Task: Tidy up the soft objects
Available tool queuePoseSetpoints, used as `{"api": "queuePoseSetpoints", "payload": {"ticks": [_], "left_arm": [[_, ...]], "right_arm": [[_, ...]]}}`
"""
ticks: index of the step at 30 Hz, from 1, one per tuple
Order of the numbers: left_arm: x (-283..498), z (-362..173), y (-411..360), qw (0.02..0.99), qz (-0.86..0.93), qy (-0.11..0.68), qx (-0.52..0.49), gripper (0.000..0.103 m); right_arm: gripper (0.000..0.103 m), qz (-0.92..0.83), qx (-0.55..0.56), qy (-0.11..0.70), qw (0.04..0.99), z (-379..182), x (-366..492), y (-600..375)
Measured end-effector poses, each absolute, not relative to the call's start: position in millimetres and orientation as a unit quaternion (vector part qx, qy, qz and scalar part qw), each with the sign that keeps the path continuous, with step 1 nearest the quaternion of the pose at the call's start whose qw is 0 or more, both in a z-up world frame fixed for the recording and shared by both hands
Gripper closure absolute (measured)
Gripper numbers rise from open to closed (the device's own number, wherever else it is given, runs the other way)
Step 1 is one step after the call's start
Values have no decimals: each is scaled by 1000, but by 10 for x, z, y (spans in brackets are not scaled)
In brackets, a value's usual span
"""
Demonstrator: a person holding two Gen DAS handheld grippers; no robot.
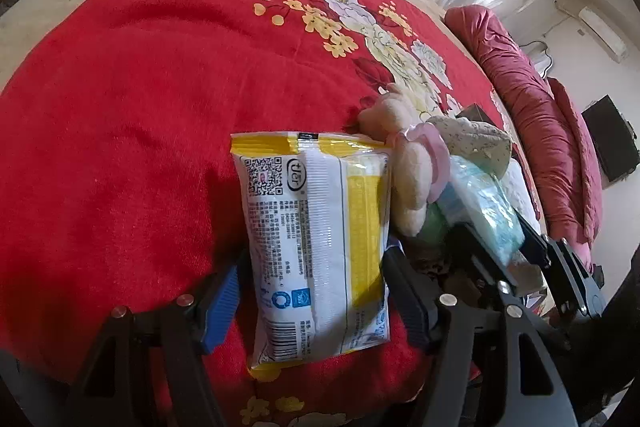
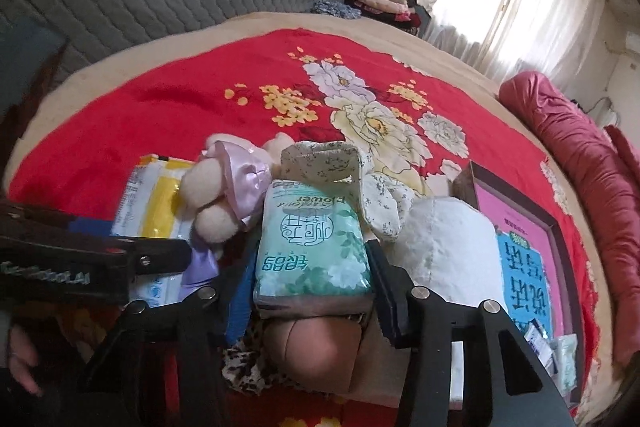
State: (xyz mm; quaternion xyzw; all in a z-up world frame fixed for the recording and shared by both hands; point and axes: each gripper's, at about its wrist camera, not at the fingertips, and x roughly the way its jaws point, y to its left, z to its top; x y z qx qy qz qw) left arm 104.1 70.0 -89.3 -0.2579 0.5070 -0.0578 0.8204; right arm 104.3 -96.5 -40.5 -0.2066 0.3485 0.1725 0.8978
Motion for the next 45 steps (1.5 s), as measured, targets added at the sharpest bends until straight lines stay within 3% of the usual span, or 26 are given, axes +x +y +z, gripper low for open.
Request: {"api": "queuePoseSetpoints", "payload": {"ticks": [13,23,45], "left_arm": [[1005,-928,823,812,-63,491,-308,37],[945,-842,816,821,-62,488,-288,45],[655,-390,648,865,-67,443,-225,46]], "right_arm": [[52,192,-153,343,906,-199,747,-1204],[52,197,-137,345,907,-145,644,-1243],[52,189,-117,334,916,7,502,-1349]]}}
